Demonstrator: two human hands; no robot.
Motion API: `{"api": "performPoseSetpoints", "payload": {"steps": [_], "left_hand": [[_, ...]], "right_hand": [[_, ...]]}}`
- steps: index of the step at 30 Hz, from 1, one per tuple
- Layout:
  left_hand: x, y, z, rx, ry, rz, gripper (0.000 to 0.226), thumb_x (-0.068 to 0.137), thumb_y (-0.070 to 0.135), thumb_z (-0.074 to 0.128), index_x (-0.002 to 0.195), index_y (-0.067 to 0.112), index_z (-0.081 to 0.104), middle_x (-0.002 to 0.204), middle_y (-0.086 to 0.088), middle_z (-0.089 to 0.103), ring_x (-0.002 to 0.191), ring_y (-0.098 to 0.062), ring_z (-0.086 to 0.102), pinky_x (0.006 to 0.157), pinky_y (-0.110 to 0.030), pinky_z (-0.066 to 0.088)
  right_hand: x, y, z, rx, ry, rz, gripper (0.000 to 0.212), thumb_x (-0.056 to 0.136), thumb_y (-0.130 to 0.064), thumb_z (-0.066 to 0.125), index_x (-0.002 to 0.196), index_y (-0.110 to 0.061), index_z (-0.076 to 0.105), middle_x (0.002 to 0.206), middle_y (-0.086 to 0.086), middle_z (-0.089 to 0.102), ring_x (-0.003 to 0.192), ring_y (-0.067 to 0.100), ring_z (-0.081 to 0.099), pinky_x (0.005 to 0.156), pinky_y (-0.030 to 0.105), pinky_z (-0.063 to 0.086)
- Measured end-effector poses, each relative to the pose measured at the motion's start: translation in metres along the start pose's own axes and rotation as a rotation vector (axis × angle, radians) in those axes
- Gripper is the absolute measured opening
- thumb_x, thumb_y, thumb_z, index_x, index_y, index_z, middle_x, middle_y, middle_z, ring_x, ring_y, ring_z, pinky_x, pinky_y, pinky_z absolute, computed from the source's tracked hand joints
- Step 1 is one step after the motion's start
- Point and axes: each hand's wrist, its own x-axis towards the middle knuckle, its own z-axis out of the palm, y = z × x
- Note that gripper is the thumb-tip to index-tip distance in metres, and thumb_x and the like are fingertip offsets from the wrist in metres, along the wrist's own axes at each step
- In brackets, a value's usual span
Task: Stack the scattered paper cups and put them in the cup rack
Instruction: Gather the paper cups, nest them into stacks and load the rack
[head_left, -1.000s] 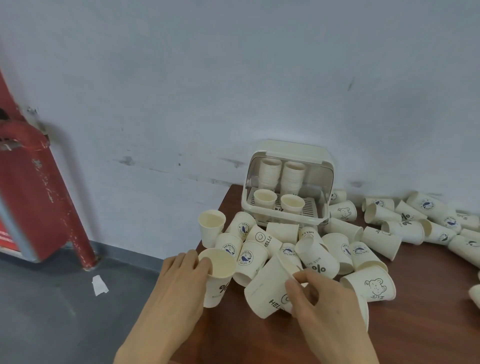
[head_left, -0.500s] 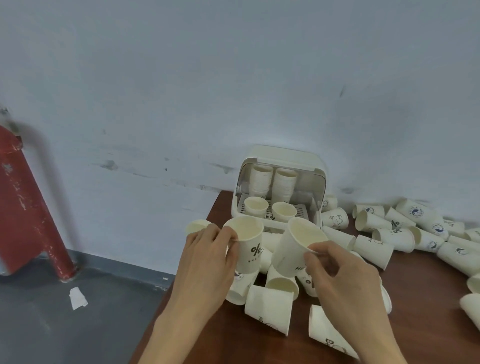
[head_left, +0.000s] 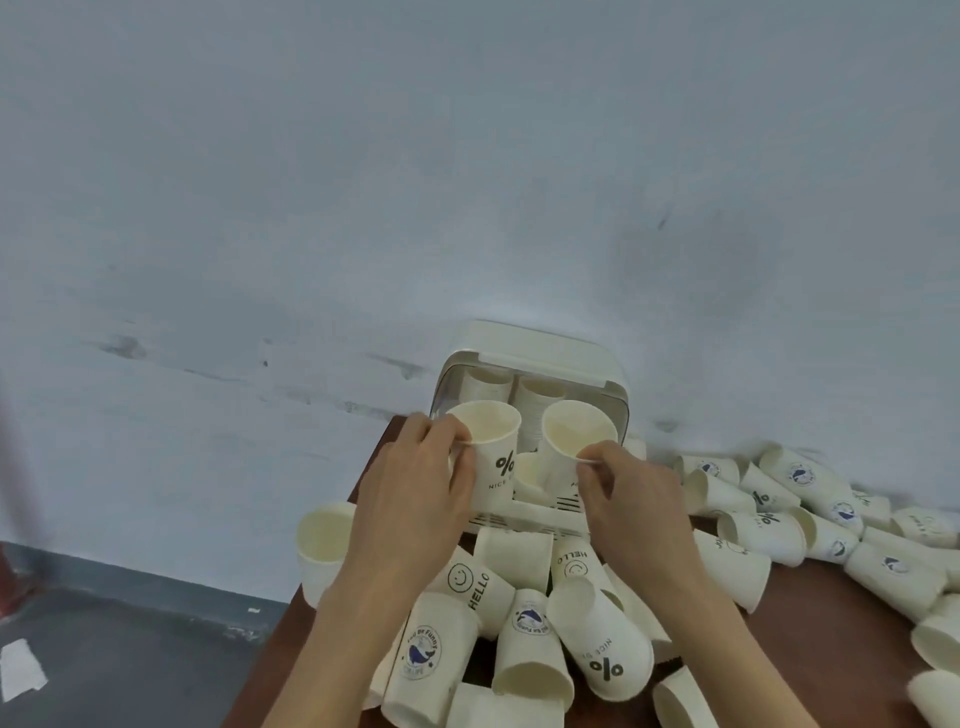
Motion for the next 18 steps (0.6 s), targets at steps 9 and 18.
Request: {"api": "performPoseSetpoints", "payload": {"steps": [9, 18], "left_hand": [[0.024, -0.022, 0.002, 0.015, -0.025, -0.06, 0.013, 0.096, 0.028, 0.05, 0.1, 0.021, 0.06, 0.091, 0.004, 0.053, 0.077, -0.018, 0.056, 0.072, -0.04, 0.049], [0.052, -0.025, 0.022, 0.026, -0.029, -0.057, 0.012, 0.096, 0.03, 0.049, 0.099, 0.024, 0.059, 0.087, 0.006, 0.052, 0.077, -0.017, 0.055, 0.071, -0.038, 0.049]], "right_hand": [[0.048, 0.013, 0.039, -0.191, -0.101, 0.0, 0.024, 0.099, -0.025, 0.039, 0.096, -0.016, 0.061, 0.081, 0.002, 0.066, 0.074, 0.021, 0.055, 0.062, 0.033, 0.042], [0.061, 0.024, 0.049, -0.18, -0.109, 0.038, 0.025, 0.097, -0.026, 0.039, 0.093, -0.017, 0.061, 0.084, 0.003, 0.064, 0.076, 0.021, 0.057, 0.067, 0.039, 0.049]]}}
